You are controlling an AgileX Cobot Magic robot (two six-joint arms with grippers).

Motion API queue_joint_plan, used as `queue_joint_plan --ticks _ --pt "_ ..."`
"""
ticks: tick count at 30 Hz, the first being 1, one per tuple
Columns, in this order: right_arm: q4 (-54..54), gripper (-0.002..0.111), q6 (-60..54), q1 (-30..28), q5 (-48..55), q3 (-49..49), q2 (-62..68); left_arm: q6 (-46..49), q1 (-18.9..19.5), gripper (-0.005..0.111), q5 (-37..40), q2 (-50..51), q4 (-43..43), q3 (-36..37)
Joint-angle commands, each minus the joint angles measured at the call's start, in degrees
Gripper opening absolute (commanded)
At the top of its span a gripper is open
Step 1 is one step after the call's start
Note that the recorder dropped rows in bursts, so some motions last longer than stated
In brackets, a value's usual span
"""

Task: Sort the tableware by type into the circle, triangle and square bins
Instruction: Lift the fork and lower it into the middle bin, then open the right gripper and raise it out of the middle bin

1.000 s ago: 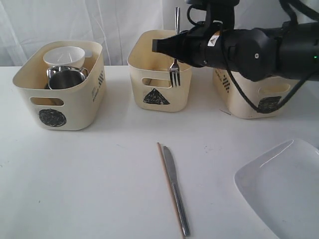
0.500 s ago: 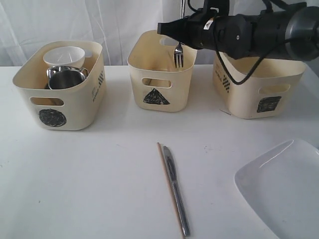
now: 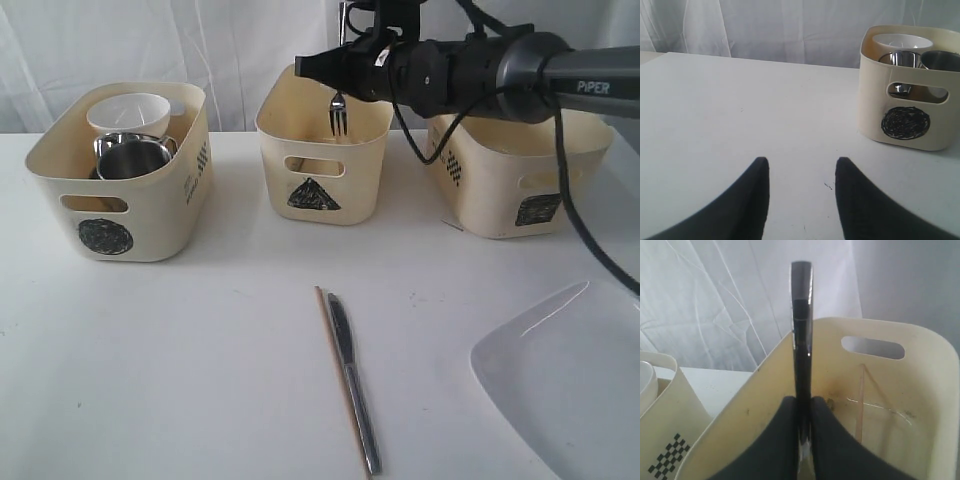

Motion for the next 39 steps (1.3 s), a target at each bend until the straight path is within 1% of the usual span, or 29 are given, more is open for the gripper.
queue_joint_plan --ticks 1,15,30,33,37,39 --pt "-0.24 0.0 -2.09 -0.23 0.22 -3.75 2.73 -0.17 0.17 0.047 0.0 -0.26 -0.29 0.17" --pt "-0.24 0.0 -2.22 -1.83 2.57 -12.21 10.17 -0.17 0.17 0.047 0.0 -0.26 -0.29 0.17" --pt "-0.24 0.0 -2.14 -1.92 2.41 -13.01 13.32 -0.17 0.17 0.047 0.0 -0.26 -0.29 0.17" --pt "-0.24 0.008 -2.14 -1.92 3.53 -13.01 13.32 -0.17 0.17 0.047 0.0 -0.26 -0.29 0.17" --pt "-0.24 0.031 -2.14 -1.92 5.48 -13.01 13.11 -0.17 0.17 0.047 0.0 -0.26 -0.29 0.17" --pt "-0.24 0.037 -2.42 -1.92 6.84 -13.01 12.73 -0.17 0.17 0.047 0.0 -0.26 -0.29 0.17"
